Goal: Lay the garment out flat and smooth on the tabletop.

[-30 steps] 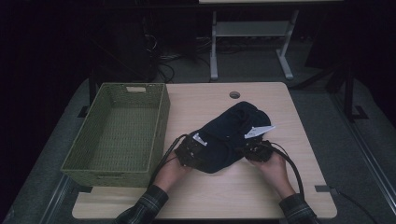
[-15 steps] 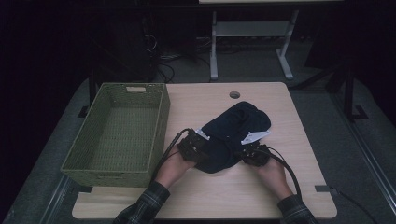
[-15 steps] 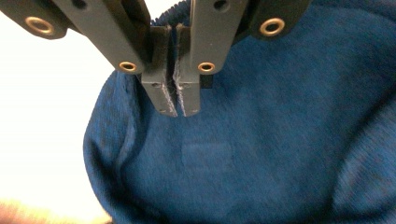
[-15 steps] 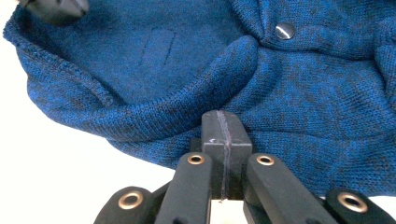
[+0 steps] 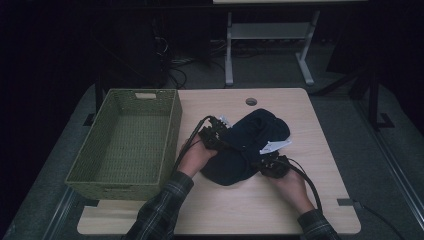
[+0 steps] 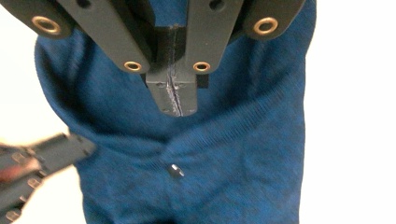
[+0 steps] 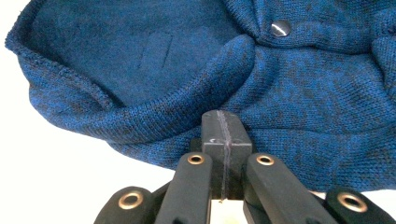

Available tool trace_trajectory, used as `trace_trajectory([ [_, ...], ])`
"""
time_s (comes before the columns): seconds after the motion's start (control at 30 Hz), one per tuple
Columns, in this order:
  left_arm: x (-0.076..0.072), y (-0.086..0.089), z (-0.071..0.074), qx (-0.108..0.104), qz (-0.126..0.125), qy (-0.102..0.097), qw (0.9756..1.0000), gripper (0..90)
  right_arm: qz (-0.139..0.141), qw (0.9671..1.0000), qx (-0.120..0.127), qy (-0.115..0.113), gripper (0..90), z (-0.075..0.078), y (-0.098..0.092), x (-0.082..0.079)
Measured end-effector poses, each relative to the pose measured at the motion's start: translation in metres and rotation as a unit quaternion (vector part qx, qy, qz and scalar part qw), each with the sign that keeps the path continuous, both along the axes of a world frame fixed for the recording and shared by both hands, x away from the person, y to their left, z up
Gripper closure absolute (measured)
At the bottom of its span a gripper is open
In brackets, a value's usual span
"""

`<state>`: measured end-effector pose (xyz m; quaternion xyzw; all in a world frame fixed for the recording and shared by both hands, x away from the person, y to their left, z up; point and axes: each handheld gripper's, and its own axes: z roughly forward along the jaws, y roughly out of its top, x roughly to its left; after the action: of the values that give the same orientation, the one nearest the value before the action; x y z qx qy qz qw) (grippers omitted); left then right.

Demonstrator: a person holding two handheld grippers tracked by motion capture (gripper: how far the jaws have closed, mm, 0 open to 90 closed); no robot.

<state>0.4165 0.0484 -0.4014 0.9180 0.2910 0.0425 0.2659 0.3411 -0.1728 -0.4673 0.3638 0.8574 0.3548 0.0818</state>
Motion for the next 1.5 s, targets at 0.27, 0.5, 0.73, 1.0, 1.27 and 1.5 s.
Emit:
trace_trajectory([
  [0.27, 0.036, -0.006, 0.001, -0.005, 0.015, -0.003, 0.9999, 90.0, 0.001, 1.0000, 0.000, -0.002, 89.7, 0.000, 0.000, 0.000],
  [0.5, 0.063, -0.012, -0.017, 0.004, 0.031, 0.008, 0.9995, 90.0, 0.003, 1.0000, -0.004, 0.000, 89.8, 0.000, 0.000, 0.000],
  [0.73, 0.071, -0.018, -0.042, 0.040, 0.046, 0.016, 0.9980, 90.0, 0.005, 1.0000, -0.005, -0.004, 89.8, 0.000, 0.000, 0.000],
  [1.0, 0.067, -0.019, -0.043, 0.051, 0.041, 0.016, 0.9977, 90.0, 0.008, 0.9999, -0.011, -0.003, 89.8, 0.001, 0.000, 0.000],
  [1.27, 0.052, -0.013, -0.044, 0.026, 0.044, 0.032, 0.9982, 90.0, 0.009, 0.9997, -0.023, 0.003, 89.7, 0.003, -0.008, -0.002],
  [1.5, 0.029, -0.010, -0.044, 0.024, 0.032, 0.034, 0.9986, 90.0, 0.009, 0.9993, -0.036, 0.008, 89.7, 0.006, -0.018, -0.008],
])
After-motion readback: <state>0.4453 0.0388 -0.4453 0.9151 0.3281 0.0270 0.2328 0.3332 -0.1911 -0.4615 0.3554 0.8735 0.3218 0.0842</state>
